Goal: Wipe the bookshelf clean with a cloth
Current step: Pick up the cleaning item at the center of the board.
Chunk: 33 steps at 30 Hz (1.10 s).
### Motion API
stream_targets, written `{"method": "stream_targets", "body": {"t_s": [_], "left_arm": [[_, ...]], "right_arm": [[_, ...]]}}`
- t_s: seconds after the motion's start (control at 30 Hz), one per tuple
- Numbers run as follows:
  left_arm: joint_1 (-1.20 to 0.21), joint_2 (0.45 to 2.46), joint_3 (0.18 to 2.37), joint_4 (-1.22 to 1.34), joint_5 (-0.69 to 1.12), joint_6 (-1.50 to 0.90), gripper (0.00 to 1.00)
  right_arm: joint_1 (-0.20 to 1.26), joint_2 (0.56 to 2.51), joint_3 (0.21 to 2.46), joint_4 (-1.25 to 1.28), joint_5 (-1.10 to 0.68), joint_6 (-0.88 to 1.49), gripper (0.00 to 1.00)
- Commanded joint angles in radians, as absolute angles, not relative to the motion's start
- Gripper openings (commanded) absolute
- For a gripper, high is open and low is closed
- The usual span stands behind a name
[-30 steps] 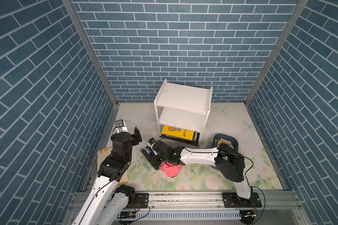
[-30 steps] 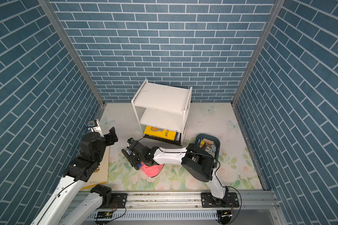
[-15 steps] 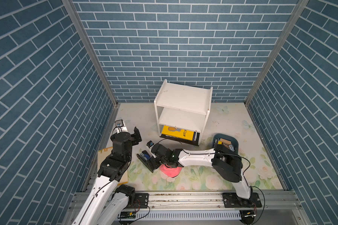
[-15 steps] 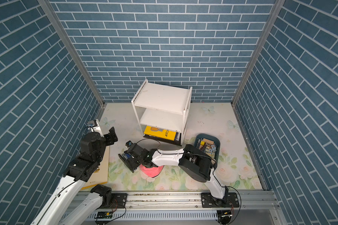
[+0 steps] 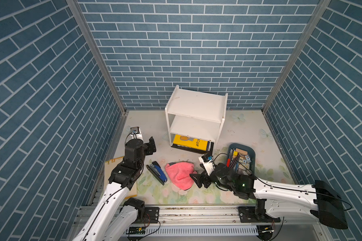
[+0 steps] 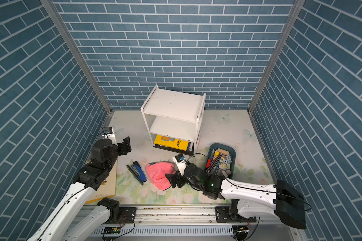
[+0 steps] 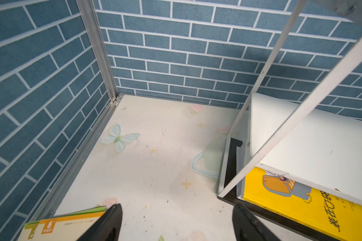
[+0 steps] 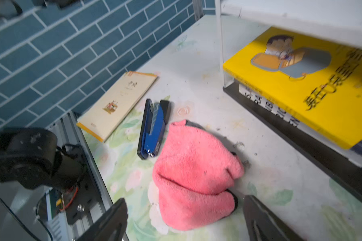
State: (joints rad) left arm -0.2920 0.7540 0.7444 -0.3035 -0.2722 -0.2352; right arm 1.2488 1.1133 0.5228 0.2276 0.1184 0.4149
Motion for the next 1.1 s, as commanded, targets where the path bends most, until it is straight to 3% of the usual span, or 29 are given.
{"method": "stream_targets", "body": {"t_s": [0.0, 0.07, 0.3, 0.5, 0.73, 0.8, 0.87, 0.93, 1.0, 1.07], "left_arm": [[-0.287, 0.731, 0.732, -0.279, -0.272, -0.224, 0.86], [-0.287, 0.723, 0.732, -0.282, -0.285, -0.226, 0.87], [-0.287, 0.708, 0.729, -0.303, -0.336, -0.226, 0.87], [-0.287, 0.711, 0.730, -0.314, -0.359, -0.226, 0.88], [-0.287, 0.722, 0.733, -0.319, -0.365, -0.228, 0.88], [-0.287, 0.723, 0.735, -0.321, -0.364, -0.229, 0.88], [-0.287, 0.716, 0.735, -0.320, -0.369, -0.229, 0.88], [-0.287, 0.710, 0.733, -0.317, -0.379, -0.229, 0.88], [-0.287, 0.694, 0.735, -0.311, -0.383, -0.240, 0.88], [-0.287, 0.671, 0.746, -0.309, -0.354, -0.298, 0.88]], "right_arm": [[1.253, 1.149, 0.502, 0.507, -0.081, 0.149, 0.90], [1.256, 1.224, 0.528, 0.517, -0.192, -0.082, 0.89], [1.249, 1.634, 0.837, 0.224, -0.216, -0.561, 0.86], [1.147, 1.863, 0.955, 0.229, -0.263, -0.535, 0.79], [1.104, 1.922, 0.877, 0.331, -0.285, -0.396, 0.71], [1.105, 1.911, 0.829, 0.408, -0.287, -0.351, 0.60], [1.109, 1.870, 0.808, 0.433, -0.269, -0.296, 0.27], [1.129, 1.774, 0.785, 0.444, -0.234, -0.235, 0.07], [1.170, 1.623, 0.733, 0.490, -0.213, -0.210, 0.00], [1.201, 1.452, 0.679, 0.528, -0.201, -0.185, 0.00]]}}
